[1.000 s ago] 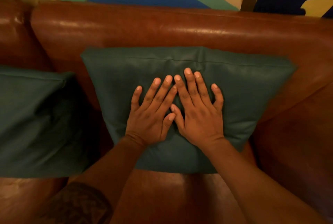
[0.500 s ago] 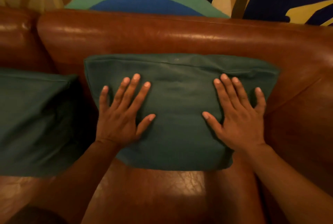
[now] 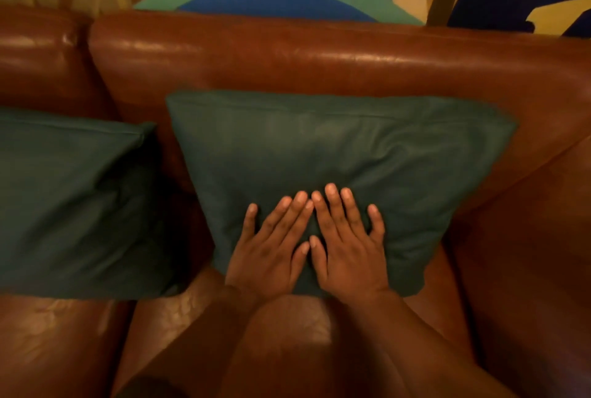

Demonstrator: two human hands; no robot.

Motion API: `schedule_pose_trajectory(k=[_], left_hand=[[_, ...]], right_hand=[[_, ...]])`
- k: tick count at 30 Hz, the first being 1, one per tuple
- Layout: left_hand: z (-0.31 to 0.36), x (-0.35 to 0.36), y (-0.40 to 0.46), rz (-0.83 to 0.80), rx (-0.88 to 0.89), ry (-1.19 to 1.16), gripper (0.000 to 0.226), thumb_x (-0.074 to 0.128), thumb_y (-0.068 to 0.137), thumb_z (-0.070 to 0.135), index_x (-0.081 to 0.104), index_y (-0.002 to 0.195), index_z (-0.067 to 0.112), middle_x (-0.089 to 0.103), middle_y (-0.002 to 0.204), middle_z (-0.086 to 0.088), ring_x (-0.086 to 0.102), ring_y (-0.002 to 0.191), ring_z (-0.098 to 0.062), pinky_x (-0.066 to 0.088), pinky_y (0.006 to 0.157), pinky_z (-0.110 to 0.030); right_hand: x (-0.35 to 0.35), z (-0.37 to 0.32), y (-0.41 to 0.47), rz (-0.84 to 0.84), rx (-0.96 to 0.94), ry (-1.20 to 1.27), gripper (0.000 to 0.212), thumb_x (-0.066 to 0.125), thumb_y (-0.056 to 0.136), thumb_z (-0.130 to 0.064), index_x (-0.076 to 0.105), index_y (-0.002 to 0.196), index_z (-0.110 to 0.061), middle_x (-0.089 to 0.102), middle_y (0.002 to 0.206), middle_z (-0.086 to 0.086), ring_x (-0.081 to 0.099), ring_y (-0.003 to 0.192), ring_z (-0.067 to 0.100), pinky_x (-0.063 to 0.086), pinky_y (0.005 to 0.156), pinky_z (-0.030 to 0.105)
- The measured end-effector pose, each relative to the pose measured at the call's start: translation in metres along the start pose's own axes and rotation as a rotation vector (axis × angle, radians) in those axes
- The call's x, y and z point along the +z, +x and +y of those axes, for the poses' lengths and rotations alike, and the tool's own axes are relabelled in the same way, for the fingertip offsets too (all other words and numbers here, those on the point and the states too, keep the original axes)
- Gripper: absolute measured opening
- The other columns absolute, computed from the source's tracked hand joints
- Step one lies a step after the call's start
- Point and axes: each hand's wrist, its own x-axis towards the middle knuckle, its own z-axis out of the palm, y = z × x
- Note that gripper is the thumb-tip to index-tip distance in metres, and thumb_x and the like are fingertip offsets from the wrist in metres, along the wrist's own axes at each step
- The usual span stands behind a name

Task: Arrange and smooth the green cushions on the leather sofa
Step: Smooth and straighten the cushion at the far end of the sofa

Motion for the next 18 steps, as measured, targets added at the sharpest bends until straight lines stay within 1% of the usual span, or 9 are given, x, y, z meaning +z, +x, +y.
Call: schedule_pose_trajectory(k=[4,6,10,14,16,18], left_hand=[[-0.010,0.016,0.016,0.103,0.056,-0.008,0.070,0.035,0.105,0.045,0.009,0.166,0.021,0.001,0.174,0.006,0.008,0.159,-0.010,0.001,0.127,-0.051],[-0.021,0.019,0.014,0.114,0.110,0.019,0.071,0.037,0.104,0.047,0.013,0.166,0.022,0.004,0.174,0.006,0.009,0.159,-0.010,0.003,0.126,-0.050],[-0.043,0.015,0.011,0.091,0.235,0.086,0.073,0.043,0.102,0.050,0.017,0.165,0.024,0.010,0.173,0.007,0.011,0.158,-0.009,0.009,0.125,-0.045],[-0.045,0.005,0.010,0.069,0.230,0.083,0.073,0.044,0.101,0.051,0.018,0.165,0.027,0.010,0.173,0.009,0.011,0.158,-0.007,0.010,0.126,-0.040],[-0.046,-0.004,0.007,0.061,0.218,0.074,0.073,0.047,0.101,0.053,0.022,0.164,0.029,0.015,0.172,0.010,0.013,0.157,-0.006,0.013,0.125,-0.038],[-0.049,-0.014,0.003,0.058,0.200,0.067,0.073,0.051,0.099,0.057,0.027,0.163,0.031,0.022,0.170,0.011,0.021,0.155,-0.006,0.019,0.123,-0.037]], right_hand=[[0.014,0.010,0.011,0.077,-0.042,-0.057,0.078,0.043,0.101,-0.048,0.010,0.168,-0.027,-0.002,0.176,-0.006,0.002,0.162,0.010,-0.003,0.128,0.044],[0.017,0.019,0.008,0.091,-0.094,-0.087,0.073,0.043,0.104,-0.047,0.015,0.168,-0.026,0.002,0.176,-0.005,0.005,0.162,0.011,0.000,0.129,0.044],[0.012,0.038,0.004,0.129,-0.221,-0.099,0.068,0.051,0.105,-0.048,0.029,0.165,-0.026,0.014,0.175,-0.006,0.014,0.161,0.011,0.008,0.129,0.041],[-0.001,0.055,0.001,0.123,-0.298,-0.101,0.067,0.054,0.105,-0.051,0.032,0.164,-0.027,0.025,0.171,-0.006,0.021,0.159,0.010,0.011,0.128,0.038],[-0.008,0.067,-0.004,0.128,-0.302,-0.119,0.068,0.053,0.105,-0.054,0.032,0.164,-0.028,0.028,0.170,-0.007,0.026,0.156,0.009,0.012,0.127,0.039],[-0.015,0.081,-0.012,0.129,-0.267,-0.118,0.071,0.054,0.104,-0.059,0.031,0.164,-0.029,0.030,0.170,-0.007,0.028,0.156,0.008,0.014,0.126,0.040]])
